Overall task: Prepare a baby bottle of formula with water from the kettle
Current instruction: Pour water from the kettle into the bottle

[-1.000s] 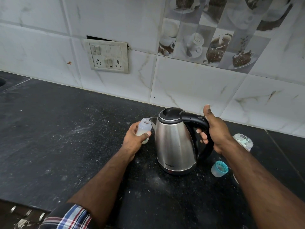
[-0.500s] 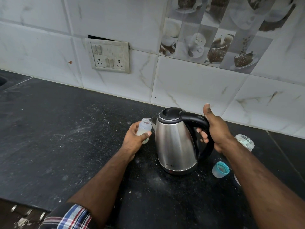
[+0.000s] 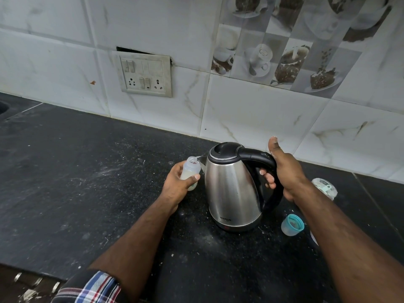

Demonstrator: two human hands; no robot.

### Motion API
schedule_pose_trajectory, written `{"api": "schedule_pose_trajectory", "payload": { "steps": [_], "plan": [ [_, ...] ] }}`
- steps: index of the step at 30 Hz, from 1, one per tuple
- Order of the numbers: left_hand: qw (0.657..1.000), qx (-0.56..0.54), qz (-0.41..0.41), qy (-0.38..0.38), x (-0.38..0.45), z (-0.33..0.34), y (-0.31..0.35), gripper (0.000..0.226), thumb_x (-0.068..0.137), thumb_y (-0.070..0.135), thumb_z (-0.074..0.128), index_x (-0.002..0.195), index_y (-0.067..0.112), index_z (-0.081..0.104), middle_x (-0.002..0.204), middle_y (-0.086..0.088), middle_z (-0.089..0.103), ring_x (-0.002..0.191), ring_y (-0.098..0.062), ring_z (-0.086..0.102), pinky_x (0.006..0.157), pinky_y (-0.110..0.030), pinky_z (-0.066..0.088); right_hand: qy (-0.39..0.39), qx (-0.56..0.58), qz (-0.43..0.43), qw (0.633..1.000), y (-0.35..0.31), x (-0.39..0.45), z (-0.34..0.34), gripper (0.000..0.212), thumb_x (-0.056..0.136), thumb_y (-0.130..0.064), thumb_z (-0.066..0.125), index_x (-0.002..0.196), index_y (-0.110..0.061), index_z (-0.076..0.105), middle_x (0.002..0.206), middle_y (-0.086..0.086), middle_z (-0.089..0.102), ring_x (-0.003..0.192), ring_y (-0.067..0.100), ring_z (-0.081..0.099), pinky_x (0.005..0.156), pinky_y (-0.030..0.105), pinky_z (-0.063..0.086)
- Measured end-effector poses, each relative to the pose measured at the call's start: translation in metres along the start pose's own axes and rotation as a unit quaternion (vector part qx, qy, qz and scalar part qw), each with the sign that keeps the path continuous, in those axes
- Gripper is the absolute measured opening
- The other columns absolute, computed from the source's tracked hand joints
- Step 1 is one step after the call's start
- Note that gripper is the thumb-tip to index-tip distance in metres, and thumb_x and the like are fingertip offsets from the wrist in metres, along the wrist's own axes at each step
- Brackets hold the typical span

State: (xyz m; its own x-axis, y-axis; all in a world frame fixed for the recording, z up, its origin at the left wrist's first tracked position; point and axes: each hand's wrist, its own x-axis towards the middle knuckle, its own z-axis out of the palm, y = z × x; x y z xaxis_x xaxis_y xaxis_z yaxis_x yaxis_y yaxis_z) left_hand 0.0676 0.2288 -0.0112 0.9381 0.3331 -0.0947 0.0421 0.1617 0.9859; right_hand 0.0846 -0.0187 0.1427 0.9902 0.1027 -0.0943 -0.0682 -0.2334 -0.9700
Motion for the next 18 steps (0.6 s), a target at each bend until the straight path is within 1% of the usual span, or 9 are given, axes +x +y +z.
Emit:
{"api": "schedule_pose_trajectory", "payload": {
  "steps": [5,7,9,11,13,18],
  "plan": [
    [1.000,-0.014,0.002,-0.002,-0.0022,0.0007,0.0017,0.049,0.087,0.006,0.079,0.127,0.026,0.060,0.120,0.004,0.072,0.113,-0.013,0.066,0.087,-0.026,0.054,-0.003,-0.001,-0.003,1.000,0.0001,-0.0007,-0.0002,0.073,0.084,-0.079,0.041,0.076,-0.010,0.065,0.054,0.007,0.056,0.040,0.017,0.037,0.046,0.028,0.032],
    [1.000,-0.013,0.002,-0.003,-0.0026,0.0009,0.0024,0.050,0.087,0.006,0.079,0.129,0.025,0.060,0.120,0.004,0.071,0.113,-0.013,0.066,0.086,-0.025,0.054,-0.002,-0.002,-0.002,1.000,0.0003,-0.0009,-0.0003,0.072,0.088,-0.077,0.040,0.077,-0.010,0.065,0.054,0.007,0.056,0.040,0.017,0.038,0.046,0.027,0.032],
    [1.000,-0.015,0.002,-0.005,-0.0028,0.0009,0.0019,0.051,0.087,0.006,0.079,0.130,0.024,0.059,0.121,0.003,0.071,0.114,-0.013,0.066,0.085,-0.025,0.053,-0.001,-0.001,-0.003,1.000,0.0006,-0.0015,-0.0003,0.072,0.088,-0.077,0.040,0.077,-0.011,0.065,0.054,0.007,0.056,0.039,0.017,0.038,0.046,0.027,0.032],
    [1.000,-0.017,0.002,-0.006,-0.0024,0.0005,0.0009,0.051,0.087,0.006,0.079,0.130,0.024,0.059,0.122,0.002,0.071,0.115,-0.015,0.066,0.085,-0.025,0.053,0.002,0.001,-0.003,1.000,0.0007,-0.0022,-0.0002,0.072,0.086,-0.078,0.041,0.077,-0.011,0.065,0.054,0.007,0.056,0.039,0.017,0.038,0.046,0.027,0.032],
    [1.000,-0.015,0.003,-0.004,-0.0017,0.0000,0.0009,0.051,0.087,0.007,0.080,0.130,0.024,0.060,0.122,0.002,0.071,0.115,-0.015,0.066,0.086,-0.026,0.054,0.005,0.002,-0.001,1.000,0.0009,-0.0022,-0.0001,0.070,0.090,-0.076,0.041,0.077,-0.011,0.065,0.054,0.007,0.056,0.039,0.017,0.038,0.046,0.027,0.032],
    [1.000,-0.011,0.004,-0.003,-0.0005,-0.0005,-0.0002,0.051,0.087,0.007,0.080,0.131,0.023,0.060,0.122,0.002,0.072,0.116,-0.015,0.066,0.093,-0.031,0.055,0.006,0.003,0.001,1.000,0.0013,-0.0029,-0.0004,0.070,0.091,-0.076,0.041,0.077,-0.012,0.065,0.055,0.007,0.056,0.040,0.017,0.038,0.047,0.028,0.033]
  ]
}}
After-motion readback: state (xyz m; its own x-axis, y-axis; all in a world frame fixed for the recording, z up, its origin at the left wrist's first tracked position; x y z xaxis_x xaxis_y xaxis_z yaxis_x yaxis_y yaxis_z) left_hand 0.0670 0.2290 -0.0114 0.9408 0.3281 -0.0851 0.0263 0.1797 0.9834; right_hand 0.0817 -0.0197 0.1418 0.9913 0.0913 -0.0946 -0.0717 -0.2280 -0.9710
